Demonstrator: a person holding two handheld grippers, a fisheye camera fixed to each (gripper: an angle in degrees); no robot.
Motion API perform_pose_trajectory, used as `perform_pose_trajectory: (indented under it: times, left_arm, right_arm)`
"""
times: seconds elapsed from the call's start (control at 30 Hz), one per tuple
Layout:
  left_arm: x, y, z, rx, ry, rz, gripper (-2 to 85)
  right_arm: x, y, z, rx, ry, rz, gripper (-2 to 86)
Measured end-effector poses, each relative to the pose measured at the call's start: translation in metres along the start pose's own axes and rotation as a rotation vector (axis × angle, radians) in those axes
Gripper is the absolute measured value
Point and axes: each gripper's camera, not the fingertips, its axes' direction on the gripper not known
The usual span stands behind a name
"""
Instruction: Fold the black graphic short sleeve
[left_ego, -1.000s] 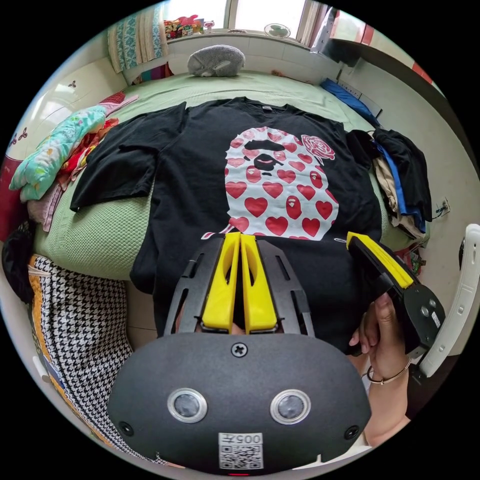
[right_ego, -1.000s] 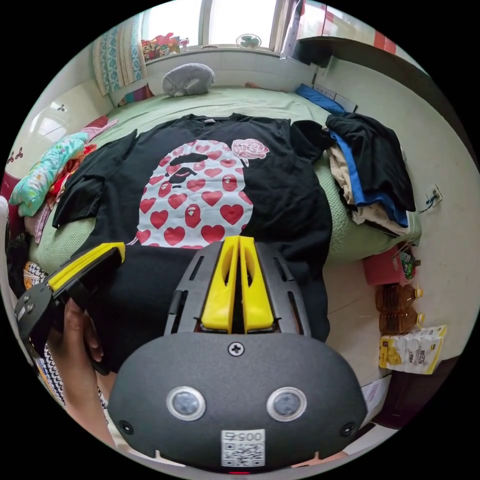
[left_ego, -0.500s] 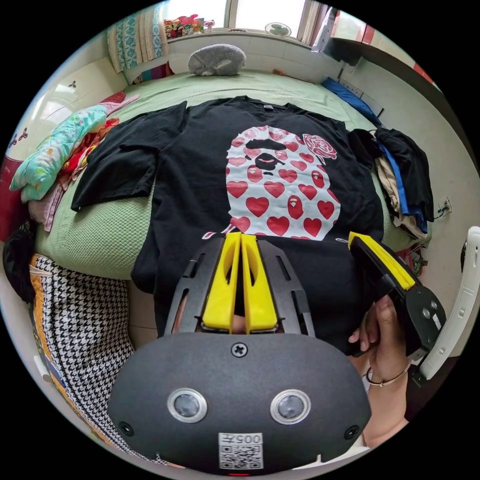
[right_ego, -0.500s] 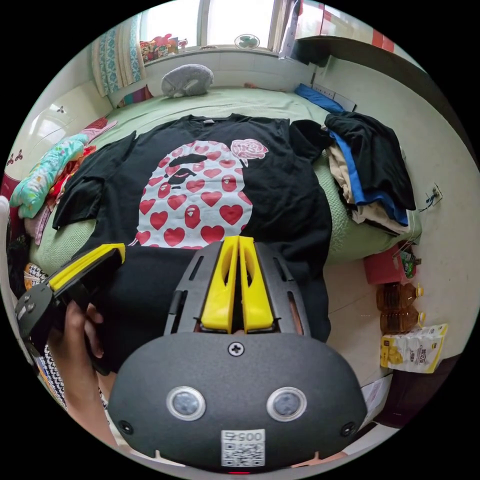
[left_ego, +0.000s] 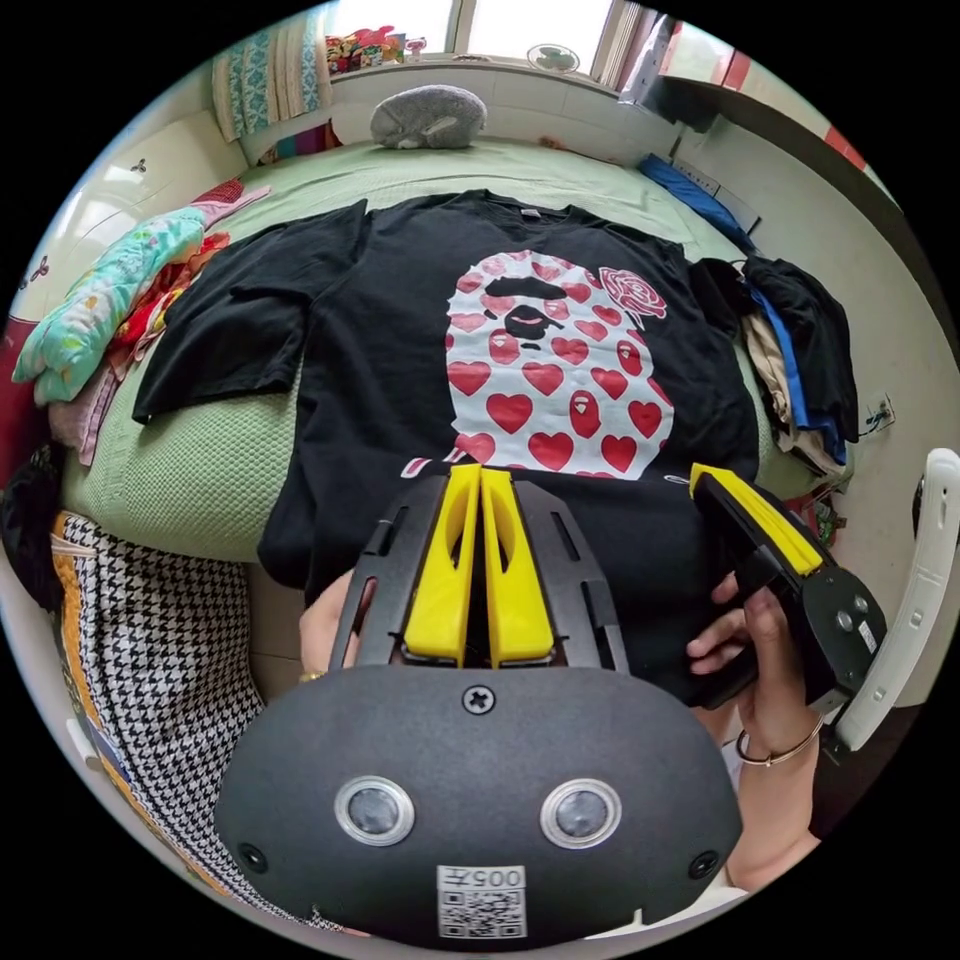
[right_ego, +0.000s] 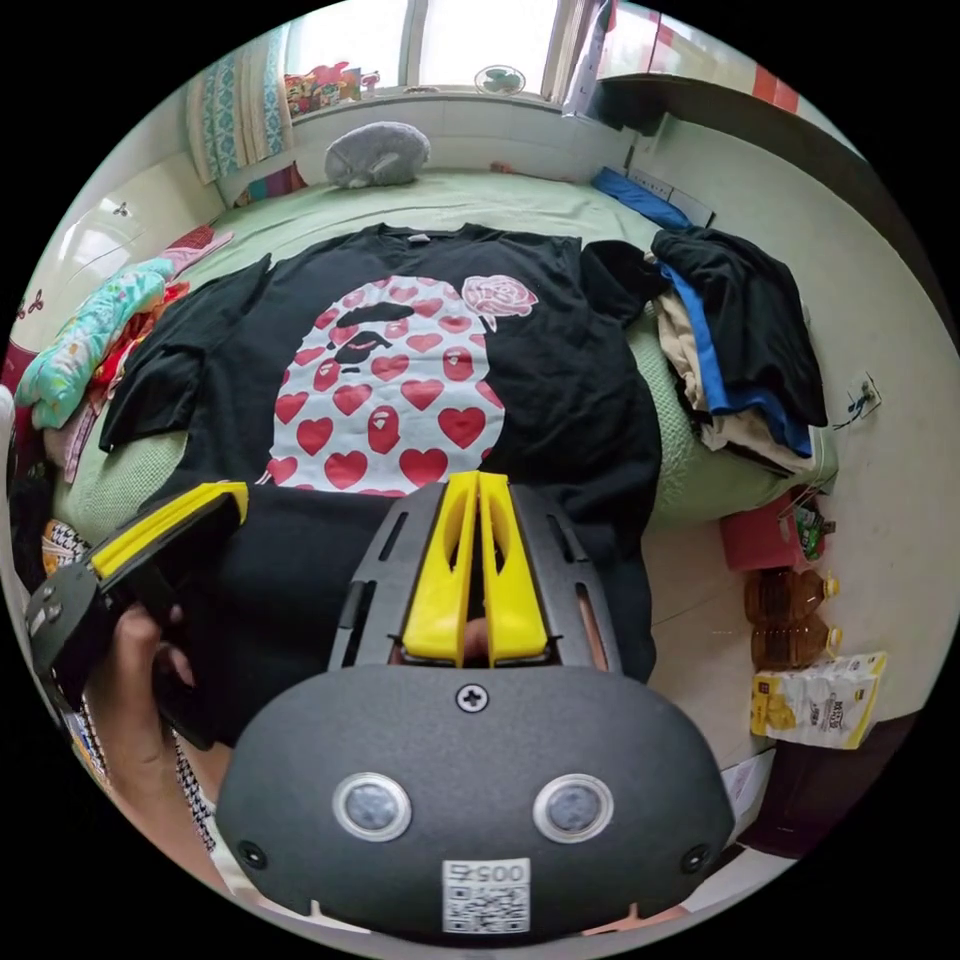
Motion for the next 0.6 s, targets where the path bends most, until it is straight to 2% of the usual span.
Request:
perform_pose_trajectory:
  times: [0.23,0.6]
  left_arm:
    - [0.009,-0.002,0.004,-0.003,-0.081,0.026,-0.6]
    - [-0.007,-0.003,0.006,-0.005,-0.025,0.007,-0.6]
  right_arm:
    - [0.001,-0.003,0.004,-0.005,0.014,-0.002,-0.9]
    - [-0.004,-0.005,0.006,-0.007,0.076,-0.031,-0.9]
